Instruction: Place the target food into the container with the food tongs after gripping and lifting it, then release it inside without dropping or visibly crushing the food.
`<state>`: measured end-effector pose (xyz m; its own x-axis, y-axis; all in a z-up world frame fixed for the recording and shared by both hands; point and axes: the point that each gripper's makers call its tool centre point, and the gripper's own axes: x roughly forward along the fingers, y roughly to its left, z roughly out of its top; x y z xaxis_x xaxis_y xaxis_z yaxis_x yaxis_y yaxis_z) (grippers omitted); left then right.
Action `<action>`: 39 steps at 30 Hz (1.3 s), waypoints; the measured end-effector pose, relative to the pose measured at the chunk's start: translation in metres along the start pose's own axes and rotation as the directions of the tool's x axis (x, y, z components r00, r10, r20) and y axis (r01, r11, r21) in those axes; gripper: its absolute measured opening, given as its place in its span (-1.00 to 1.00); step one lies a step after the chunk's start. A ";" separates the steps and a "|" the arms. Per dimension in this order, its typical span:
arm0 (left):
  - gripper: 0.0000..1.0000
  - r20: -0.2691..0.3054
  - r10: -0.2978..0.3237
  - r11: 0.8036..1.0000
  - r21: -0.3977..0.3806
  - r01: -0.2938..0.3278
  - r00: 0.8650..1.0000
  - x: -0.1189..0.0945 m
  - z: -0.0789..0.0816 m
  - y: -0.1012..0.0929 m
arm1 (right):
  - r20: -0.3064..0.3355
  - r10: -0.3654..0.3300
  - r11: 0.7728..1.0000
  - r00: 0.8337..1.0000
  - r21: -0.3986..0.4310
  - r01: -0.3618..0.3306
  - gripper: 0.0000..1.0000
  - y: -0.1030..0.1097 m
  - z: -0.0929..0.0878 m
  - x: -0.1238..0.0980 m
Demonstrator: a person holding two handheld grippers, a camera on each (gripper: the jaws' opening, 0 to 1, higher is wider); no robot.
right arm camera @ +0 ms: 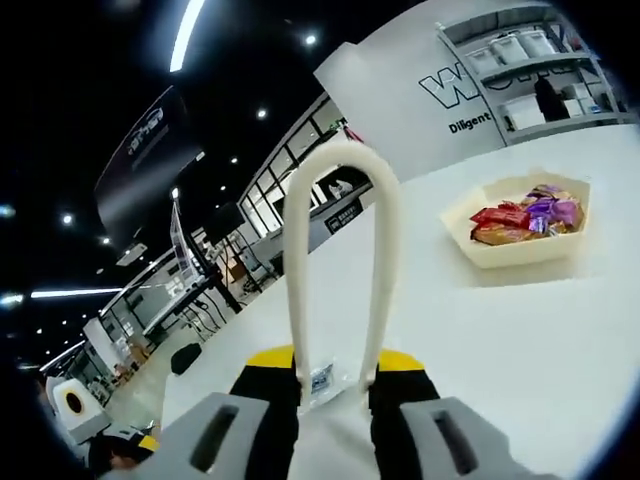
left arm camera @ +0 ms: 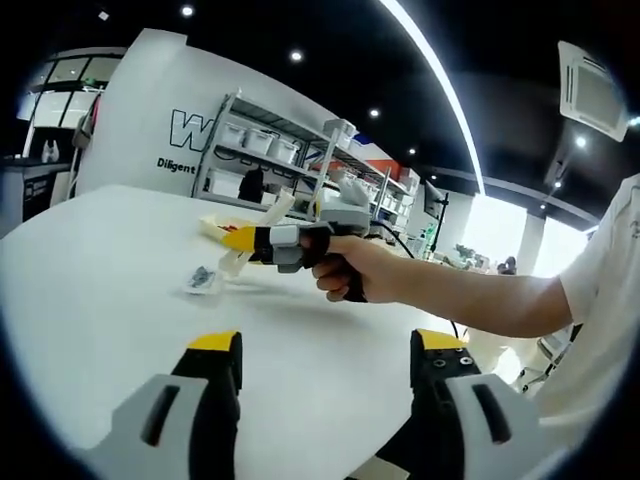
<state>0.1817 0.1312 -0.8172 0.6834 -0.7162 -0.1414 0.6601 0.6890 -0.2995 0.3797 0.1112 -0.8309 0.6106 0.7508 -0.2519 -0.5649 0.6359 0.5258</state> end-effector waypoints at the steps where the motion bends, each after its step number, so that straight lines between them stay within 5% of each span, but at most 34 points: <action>1: 0.34 0.000 0.000 1.000 0.000 0.000 1.000 0.000 0.000 0.000 | 0.001 -0.001 1.000 1.000 0.001 0.001 -0.60 0.000 0.000 0.000; 20: 0.32 -0.017 -0.002 1.000 0.006 0.002 1.000 0.003 -0.004 0.000 | 0.007 0.070 0.996 0.998 0.047 -0.070 -0.59 0.030 -0.002 0.014; 39: 0.30 -0.008 0.009 1.000 0.008 -0.009 1.000 -0.005 0.000 0.005 | -0.037 0.101 0.994 0.994 -0.030 -0.102 -0.59 0.061 -0.013 0.035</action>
<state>0.1814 0.1383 -0.8182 0.6870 -0.7106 -0.1516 0.6563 0.6964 -0.2902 0.3593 0.1788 -0.8177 0.5293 0.8173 -0.2277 -0.6405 0.5610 0.5245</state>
